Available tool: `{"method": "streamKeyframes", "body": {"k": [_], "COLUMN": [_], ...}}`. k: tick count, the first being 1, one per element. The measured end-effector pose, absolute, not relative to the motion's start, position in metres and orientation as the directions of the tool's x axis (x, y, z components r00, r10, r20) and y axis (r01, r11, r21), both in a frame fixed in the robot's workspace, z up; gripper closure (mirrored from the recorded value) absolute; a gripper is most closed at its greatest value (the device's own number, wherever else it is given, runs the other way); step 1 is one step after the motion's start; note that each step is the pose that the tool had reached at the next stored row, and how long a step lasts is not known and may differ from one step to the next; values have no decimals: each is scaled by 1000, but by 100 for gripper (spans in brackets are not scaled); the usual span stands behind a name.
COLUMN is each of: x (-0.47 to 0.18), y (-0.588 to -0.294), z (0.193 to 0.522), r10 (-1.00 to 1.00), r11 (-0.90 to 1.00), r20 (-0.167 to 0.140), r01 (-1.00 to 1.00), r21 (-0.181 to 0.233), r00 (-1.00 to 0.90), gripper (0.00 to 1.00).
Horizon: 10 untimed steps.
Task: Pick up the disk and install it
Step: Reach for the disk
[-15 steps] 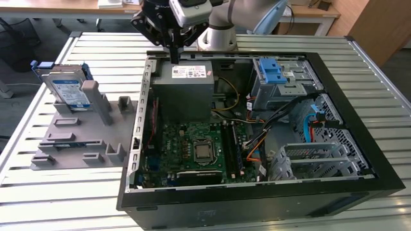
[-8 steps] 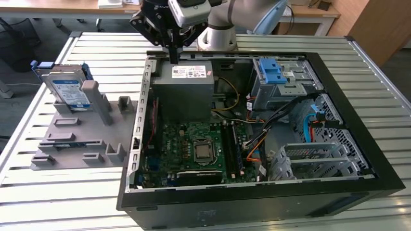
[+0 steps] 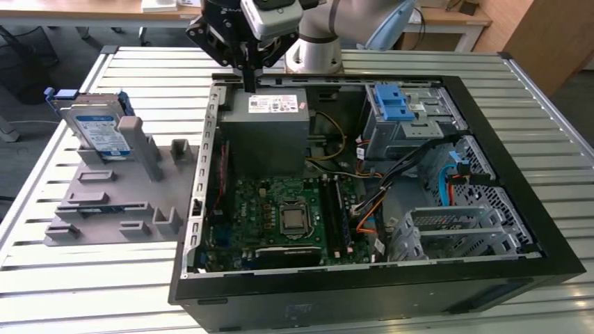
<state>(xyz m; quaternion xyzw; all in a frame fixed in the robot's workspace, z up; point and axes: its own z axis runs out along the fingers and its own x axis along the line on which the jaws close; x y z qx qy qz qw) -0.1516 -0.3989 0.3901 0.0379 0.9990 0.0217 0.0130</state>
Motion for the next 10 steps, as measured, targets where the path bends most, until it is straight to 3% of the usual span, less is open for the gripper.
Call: {"method": "streamKeyframes", "body": {"k": [10], "x": [-154], "y": [-399], "z": [390], "r10": [76], "r11": [996], "r20": [-24], "r01": [75], "r21": [44], "r00": [-997], "gripper": [89]}}
